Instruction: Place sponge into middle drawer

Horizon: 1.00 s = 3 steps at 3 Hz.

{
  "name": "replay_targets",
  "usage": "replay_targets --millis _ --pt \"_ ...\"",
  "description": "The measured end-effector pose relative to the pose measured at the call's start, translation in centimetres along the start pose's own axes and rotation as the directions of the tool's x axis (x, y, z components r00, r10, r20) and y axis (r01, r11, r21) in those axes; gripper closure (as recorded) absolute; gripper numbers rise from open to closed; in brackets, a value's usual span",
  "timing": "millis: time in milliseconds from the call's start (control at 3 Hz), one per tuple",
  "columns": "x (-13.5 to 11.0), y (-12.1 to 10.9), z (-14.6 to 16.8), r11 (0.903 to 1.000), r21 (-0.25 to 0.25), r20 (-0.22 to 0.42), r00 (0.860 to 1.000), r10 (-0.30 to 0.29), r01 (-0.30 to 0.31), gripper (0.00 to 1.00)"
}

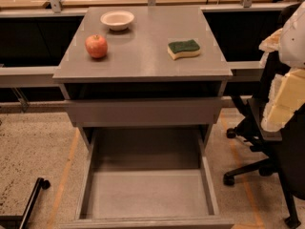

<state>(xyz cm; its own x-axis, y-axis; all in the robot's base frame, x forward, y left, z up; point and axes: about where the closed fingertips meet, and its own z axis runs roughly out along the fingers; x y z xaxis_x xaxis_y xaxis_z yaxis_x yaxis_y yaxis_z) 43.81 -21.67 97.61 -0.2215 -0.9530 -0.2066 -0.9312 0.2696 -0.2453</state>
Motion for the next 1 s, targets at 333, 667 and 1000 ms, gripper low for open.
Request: replay_targets --millis 333,667,1000 --pt "0.0 0.0 0.0 1.0000 0.000 0.000 1.000 0.000 0.000 0.00" --pt "-0.5 -3.8 1.2 0.9988 0.044 0.046 0.999 0.020 -0.022 0.00" --pt "-1.6 -8.2 2.9 0.9959 0.082 0.089 0.996 0.031 -0.039 0.00"
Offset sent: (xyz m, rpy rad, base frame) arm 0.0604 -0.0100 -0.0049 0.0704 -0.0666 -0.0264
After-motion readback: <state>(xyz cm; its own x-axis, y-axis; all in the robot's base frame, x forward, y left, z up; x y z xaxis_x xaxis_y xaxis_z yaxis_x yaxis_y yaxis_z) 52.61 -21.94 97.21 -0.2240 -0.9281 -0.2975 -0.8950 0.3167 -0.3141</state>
